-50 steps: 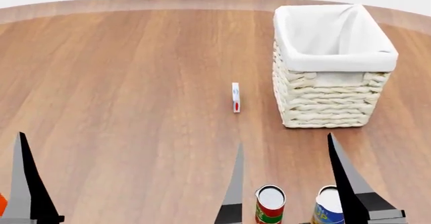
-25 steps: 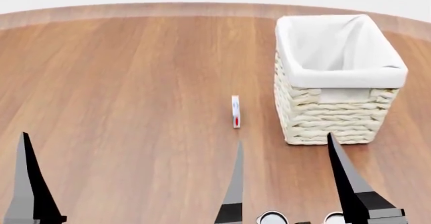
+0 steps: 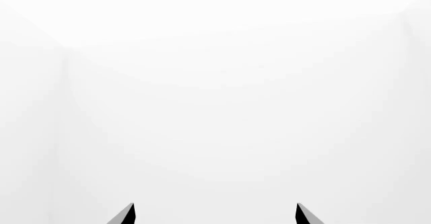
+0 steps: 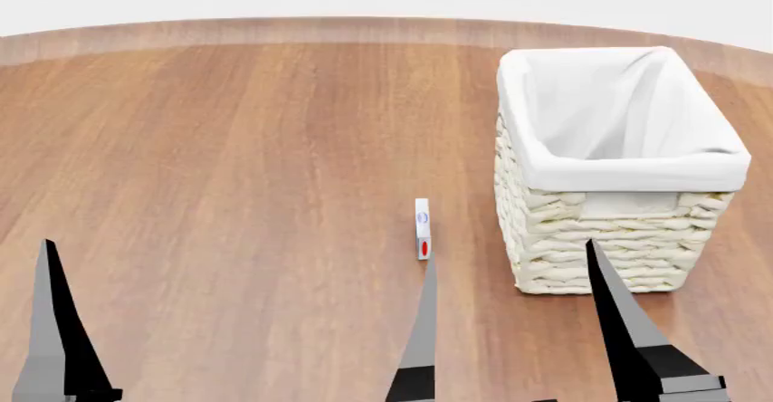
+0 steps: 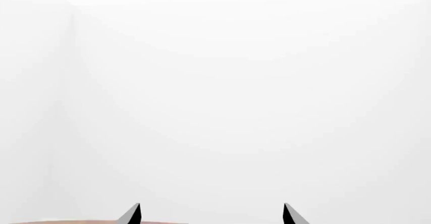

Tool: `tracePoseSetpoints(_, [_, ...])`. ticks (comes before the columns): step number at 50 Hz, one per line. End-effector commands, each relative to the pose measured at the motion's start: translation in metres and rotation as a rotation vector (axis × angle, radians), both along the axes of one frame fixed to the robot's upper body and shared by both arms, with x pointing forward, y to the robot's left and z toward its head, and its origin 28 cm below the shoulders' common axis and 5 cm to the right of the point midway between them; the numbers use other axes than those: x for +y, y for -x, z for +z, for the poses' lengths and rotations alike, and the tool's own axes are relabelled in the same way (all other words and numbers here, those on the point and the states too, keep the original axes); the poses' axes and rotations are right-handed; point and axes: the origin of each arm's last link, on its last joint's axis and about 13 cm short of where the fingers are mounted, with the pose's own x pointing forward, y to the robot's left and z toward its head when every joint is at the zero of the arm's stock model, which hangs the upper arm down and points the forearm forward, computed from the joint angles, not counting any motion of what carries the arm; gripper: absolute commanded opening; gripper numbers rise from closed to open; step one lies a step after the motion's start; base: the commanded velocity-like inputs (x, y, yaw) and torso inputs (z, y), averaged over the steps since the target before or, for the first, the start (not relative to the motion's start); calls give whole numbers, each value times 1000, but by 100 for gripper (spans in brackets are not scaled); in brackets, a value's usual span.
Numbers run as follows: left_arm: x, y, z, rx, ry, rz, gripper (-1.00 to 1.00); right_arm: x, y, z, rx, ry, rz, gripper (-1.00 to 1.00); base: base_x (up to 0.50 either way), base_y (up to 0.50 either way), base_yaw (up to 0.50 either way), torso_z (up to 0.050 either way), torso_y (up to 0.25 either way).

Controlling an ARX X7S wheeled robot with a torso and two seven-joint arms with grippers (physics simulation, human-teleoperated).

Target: Pick up the alphabet soup and the cream cheese box, and put them in the basket.

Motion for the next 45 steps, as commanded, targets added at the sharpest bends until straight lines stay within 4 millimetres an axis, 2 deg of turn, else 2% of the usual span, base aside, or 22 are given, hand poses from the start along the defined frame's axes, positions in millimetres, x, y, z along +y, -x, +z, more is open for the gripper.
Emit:
tracePoseSetpoints(1, [0,0,0,1,0,0,100,0,0,0,1,2,1,100,176,0,0,0,0])
tracePoseSetpoints(27, [-1,-1,-2,7,-3,-1,100,0,-1,-5,5,6,1,100,177,0,0,0,0])
tracePoseSetpoints(45, [-1,0,-1,8,-1,-1,100,0,-1,-1,5,8,4,100,180,0,0,0,0])
